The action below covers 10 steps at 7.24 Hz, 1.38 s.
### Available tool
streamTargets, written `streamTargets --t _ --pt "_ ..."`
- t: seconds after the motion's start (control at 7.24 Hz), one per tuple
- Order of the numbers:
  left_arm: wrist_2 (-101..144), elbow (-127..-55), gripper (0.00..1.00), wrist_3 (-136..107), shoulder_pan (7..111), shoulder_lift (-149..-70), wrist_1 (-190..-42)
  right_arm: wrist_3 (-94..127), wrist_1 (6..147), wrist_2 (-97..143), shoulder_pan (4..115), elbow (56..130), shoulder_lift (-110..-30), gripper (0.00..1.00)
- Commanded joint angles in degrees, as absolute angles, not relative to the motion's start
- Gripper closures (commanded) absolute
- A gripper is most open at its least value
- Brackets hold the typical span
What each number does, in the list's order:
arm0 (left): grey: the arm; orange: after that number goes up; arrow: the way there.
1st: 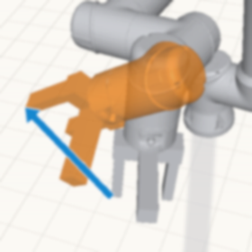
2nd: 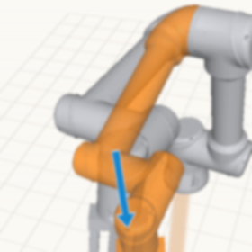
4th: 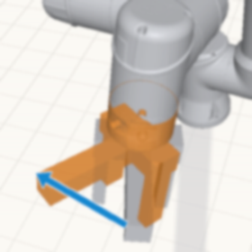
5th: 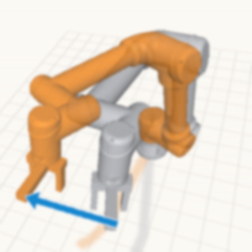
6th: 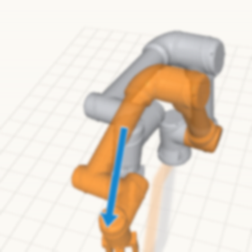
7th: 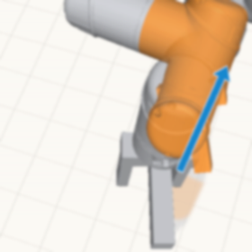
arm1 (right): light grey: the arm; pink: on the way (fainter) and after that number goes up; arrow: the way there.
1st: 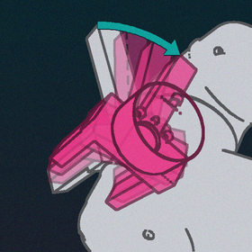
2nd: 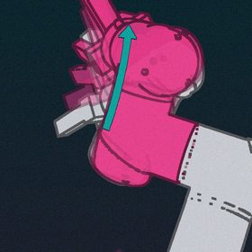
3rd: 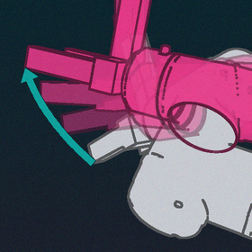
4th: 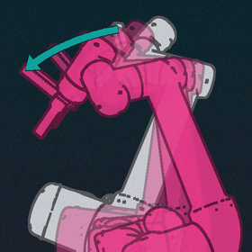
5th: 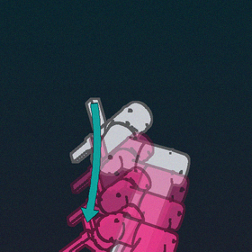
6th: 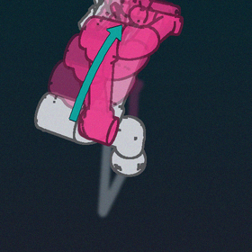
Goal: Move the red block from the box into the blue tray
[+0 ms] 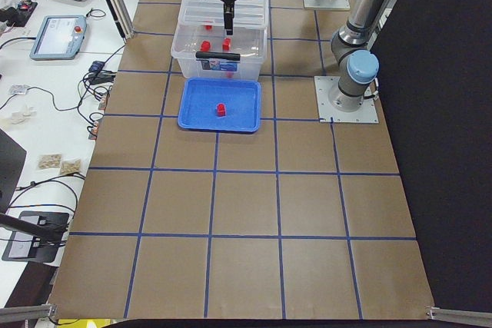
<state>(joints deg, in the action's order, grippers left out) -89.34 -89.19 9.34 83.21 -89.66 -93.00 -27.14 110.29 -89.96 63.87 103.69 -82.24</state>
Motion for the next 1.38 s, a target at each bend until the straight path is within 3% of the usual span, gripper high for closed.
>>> streamTargets --t 0.0,1.24 --pt "-89.7 -92.7 0.0 9.5 86.6 -88.6 -92.7 -23.6 110.3 -90.0 67.2 104.1 -82.4 0.0" --pt "-91.4 -94.2 0.0 9.6 86.7 -87.6 -93.0 -17.4 110.1 -90.1 75.9 104.1 -82.3 0.0"
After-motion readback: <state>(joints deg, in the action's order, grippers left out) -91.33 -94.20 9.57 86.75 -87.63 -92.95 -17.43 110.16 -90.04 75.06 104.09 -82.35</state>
